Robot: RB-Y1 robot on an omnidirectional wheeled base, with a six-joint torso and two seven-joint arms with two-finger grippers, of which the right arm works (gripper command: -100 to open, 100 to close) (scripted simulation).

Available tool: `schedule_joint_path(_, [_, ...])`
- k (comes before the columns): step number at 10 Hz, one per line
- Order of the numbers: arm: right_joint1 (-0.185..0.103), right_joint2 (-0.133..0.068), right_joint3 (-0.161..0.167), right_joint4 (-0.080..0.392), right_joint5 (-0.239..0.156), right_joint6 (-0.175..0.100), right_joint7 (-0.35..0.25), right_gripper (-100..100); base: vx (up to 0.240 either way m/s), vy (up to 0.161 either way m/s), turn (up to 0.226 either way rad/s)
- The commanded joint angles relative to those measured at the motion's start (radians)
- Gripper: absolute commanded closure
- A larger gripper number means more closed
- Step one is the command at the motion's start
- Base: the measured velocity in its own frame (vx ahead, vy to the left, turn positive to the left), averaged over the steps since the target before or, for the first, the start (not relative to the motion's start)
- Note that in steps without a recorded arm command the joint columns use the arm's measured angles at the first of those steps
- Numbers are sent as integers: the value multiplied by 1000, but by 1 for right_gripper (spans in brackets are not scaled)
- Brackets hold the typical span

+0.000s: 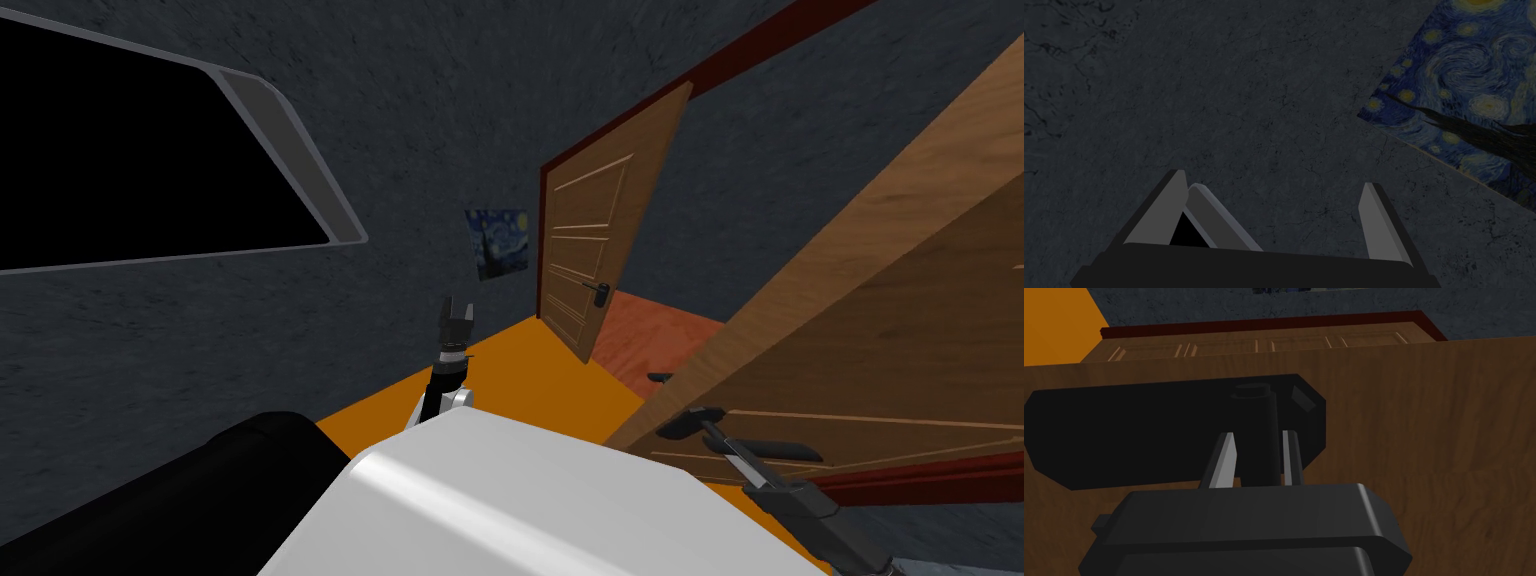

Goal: Pull the door open

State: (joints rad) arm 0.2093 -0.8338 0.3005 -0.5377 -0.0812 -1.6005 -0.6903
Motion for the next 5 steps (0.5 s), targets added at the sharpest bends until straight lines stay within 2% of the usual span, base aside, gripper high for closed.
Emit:
schedule_joint_path(1, [24, -2, 2, 4, 3, -31, 2, 100, -30, -43, -5])
schedule_joint_path(3, [37, -7, 3, 28, 4, -64, 1, 100, -42, -50, -14])
schedule_joint_path(5, [41, -9, 3, 35, 5, -74, 1, 100, -49, -51, -24])
